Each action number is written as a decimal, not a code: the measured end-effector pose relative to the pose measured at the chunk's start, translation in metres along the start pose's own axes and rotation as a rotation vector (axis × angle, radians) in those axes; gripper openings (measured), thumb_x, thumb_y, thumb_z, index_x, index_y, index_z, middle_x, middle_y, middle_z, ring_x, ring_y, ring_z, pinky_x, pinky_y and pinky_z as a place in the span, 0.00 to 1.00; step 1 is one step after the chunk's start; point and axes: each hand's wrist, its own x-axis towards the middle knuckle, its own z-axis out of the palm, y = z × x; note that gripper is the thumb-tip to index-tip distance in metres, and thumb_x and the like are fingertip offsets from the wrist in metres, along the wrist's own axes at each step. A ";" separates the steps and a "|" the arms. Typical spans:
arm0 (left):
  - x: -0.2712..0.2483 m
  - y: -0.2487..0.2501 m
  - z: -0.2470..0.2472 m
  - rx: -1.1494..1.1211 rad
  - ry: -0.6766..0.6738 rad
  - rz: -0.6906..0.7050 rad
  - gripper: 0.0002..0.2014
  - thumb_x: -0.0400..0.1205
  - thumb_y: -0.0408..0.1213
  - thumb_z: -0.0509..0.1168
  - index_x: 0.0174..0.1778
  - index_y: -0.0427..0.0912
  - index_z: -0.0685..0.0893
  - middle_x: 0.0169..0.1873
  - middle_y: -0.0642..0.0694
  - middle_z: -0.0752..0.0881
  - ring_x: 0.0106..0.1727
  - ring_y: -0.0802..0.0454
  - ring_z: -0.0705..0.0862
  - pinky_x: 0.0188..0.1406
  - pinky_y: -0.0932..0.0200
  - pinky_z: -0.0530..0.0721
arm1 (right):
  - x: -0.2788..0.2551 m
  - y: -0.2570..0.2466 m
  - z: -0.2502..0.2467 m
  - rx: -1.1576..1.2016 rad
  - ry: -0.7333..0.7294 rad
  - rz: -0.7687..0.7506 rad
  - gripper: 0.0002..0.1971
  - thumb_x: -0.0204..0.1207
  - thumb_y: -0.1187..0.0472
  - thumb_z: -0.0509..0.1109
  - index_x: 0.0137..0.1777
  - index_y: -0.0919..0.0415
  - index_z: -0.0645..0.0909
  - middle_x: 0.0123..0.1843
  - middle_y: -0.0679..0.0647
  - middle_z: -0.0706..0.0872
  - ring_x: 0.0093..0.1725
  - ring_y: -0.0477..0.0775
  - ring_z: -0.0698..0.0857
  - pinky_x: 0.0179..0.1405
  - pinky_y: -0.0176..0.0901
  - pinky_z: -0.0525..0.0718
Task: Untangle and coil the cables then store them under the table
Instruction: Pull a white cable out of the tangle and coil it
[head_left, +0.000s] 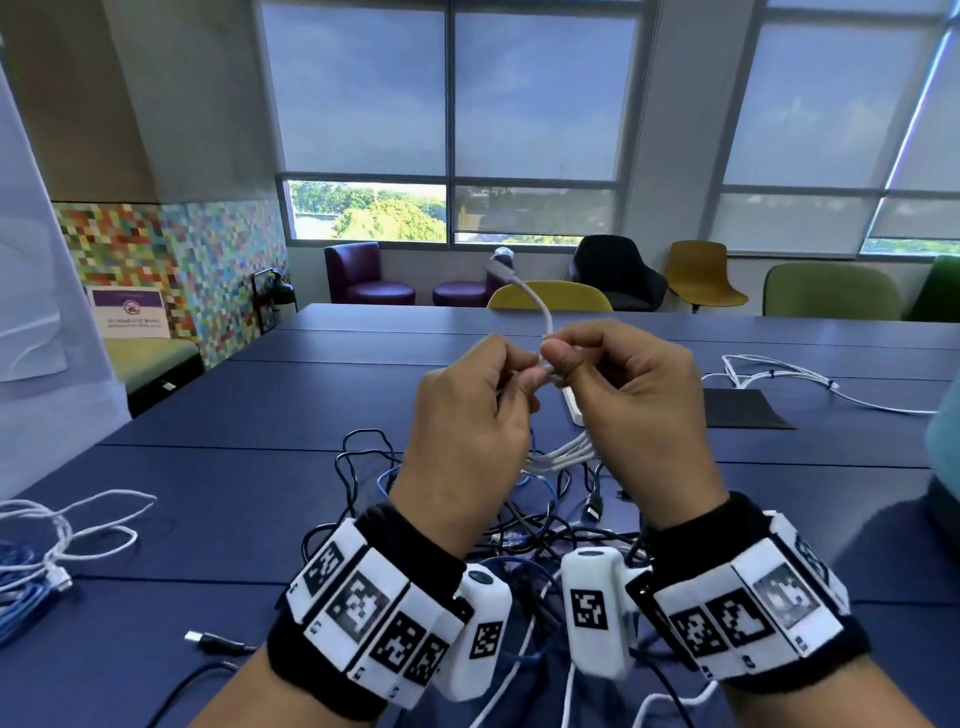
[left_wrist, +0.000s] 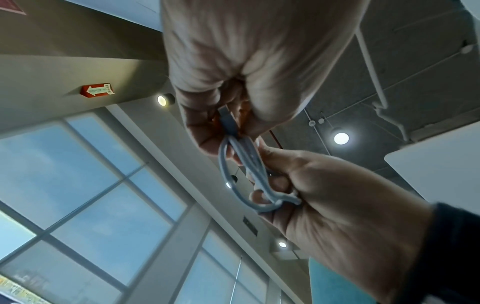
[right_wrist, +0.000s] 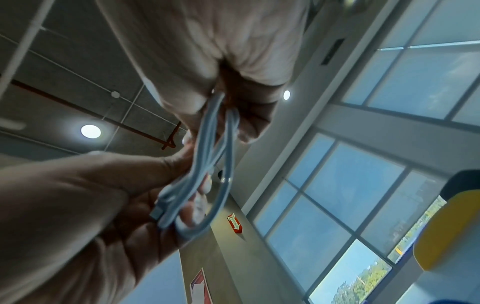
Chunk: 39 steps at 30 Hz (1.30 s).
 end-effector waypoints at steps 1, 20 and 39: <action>0.002 -0.002 -0.002 0.012 0.009 -0.003 0.04 0.83 0.33 0.68 0.43 0.41 0.86 0.29 0.50 0.86 0.30 0.54 0.84 0.32 0.50 0.82 | 0.000 0.000 0.000 -0.060 -0.035 -0.047 0.04 0.78 0.60 0.75 0.50 0.53 0.89 0.38 0.51 0.90 0.37 0.51 0.87 0.39 0.53 0.86; 0.013 -0.006 -0.011 -0.039 -0.125 -0.145 0.08 0.84 0.29 0.64 0.41 0.40 0.86 0.25 0.53 0.79 0.22 0.63 0.72 0.24 0.72 0.68 | 0.004 0.010 0.002 -0.473 -0.219 -0.106 0.14 0.69 0.68 0.80 0.37 0.52 0.78 0.39 0.47 0.79 0.34 0.42 0.74 0.35 0.24 0.70; 0.018 -0.004 -0.025 -0.707 -0.270 -0.448 0.12 0.87 0.28 0.55 0.52 0.36 0.84 0.37 0.37 0.80 0.33 0.48 0.80 0.36 0.60 0.85 | 0.000 -0.009 0.002 0.599 -0.243 0.333 0.09 0.71 0.58 0.71 0.43 0.63 0.89 0.36 0.59 0.90 0.33 0.57 0.88 0.41 0.47 0.90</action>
